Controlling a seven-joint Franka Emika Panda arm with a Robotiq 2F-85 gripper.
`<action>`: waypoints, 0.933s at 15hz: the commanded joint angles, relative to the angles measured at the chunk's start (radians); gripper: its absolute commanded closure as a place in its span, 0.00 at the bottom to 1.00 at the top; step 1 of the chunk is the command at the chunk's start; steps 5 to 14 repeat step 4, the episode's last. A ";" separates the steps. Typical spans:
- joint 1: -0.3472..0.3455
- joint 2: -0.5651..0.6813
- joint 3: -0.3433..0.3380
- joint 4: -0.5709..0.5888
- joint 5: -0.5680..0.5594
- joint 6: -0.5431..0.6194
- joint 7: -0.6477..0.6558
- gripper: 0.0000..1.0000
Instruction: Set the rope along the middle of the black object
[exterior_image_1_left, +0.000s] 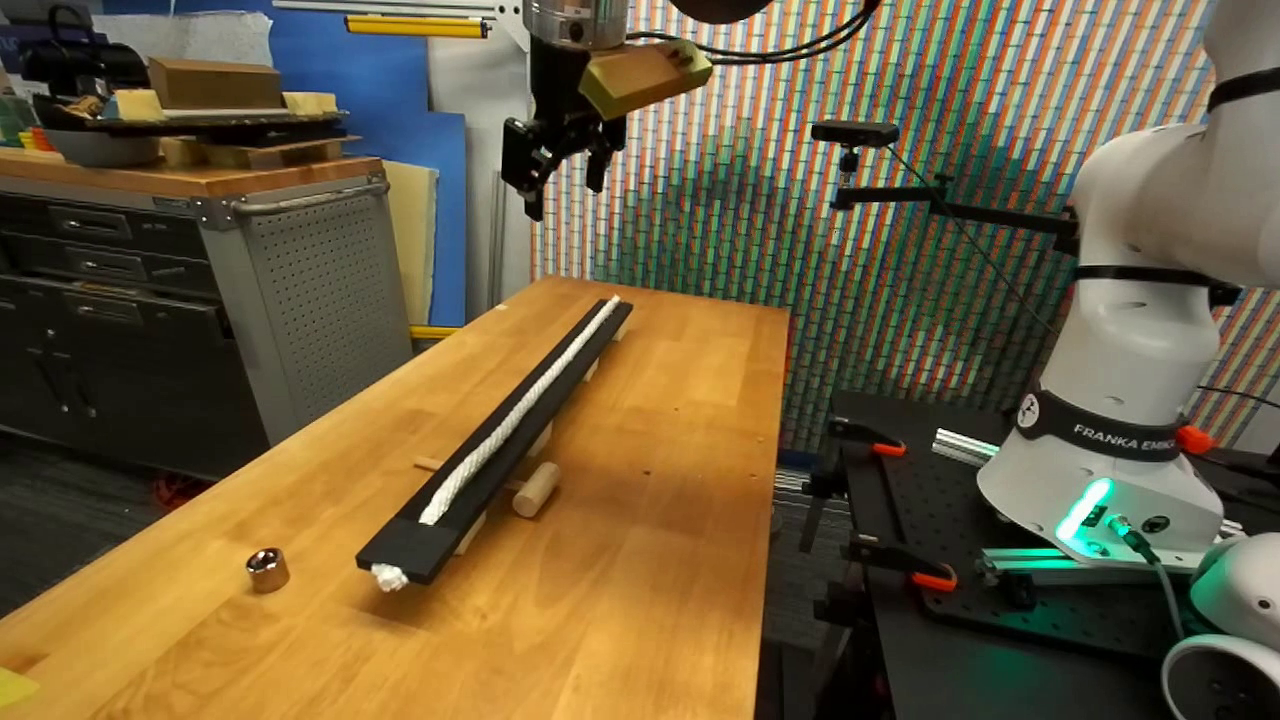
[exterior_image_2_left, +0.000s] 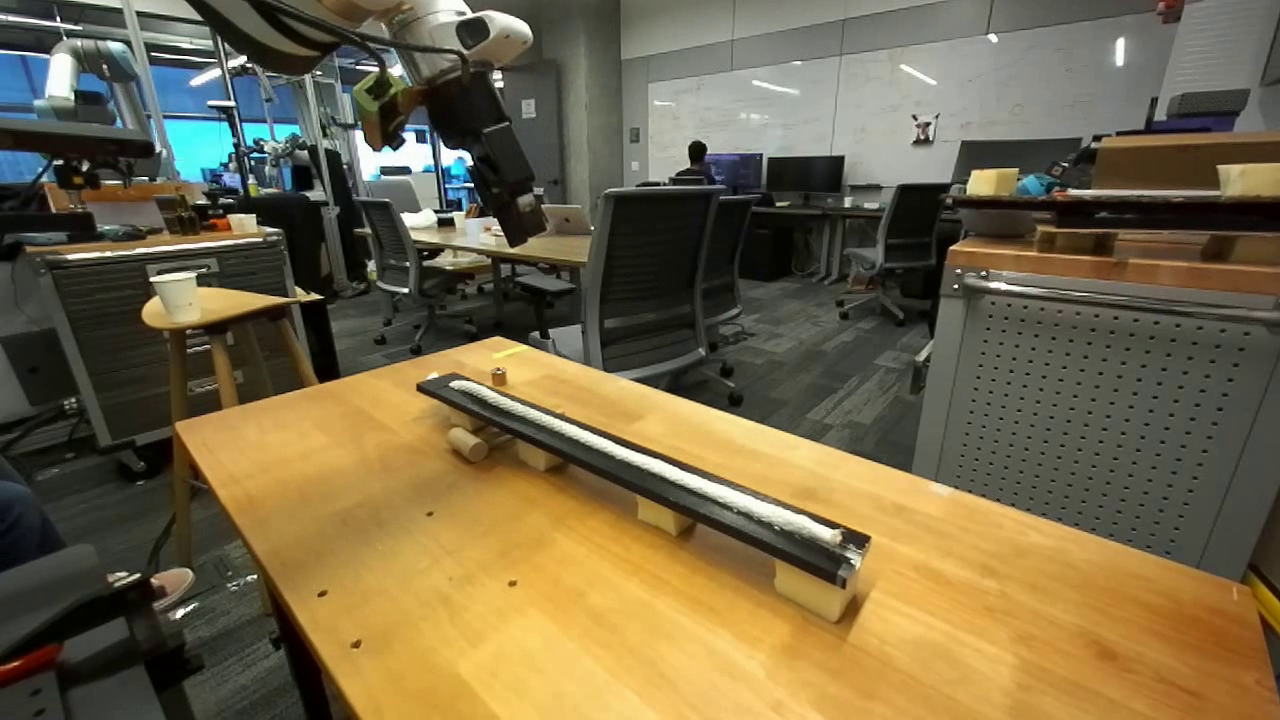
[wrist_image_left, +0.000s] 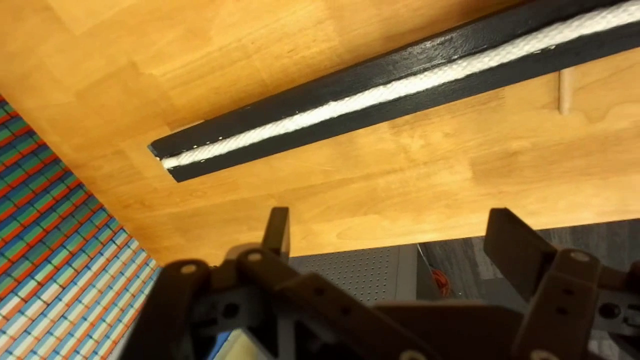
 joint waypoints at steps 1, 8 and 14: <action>-0.023 0.001 0.024 0.002 0.002 -0.002 -0.002 0.00; -0.025 0.013 0.021 0.003 0.001 -0.002 -0.002 0.00; -0.025 0.013 0.021 0.003 0.001 -0.002 -0.002 0.00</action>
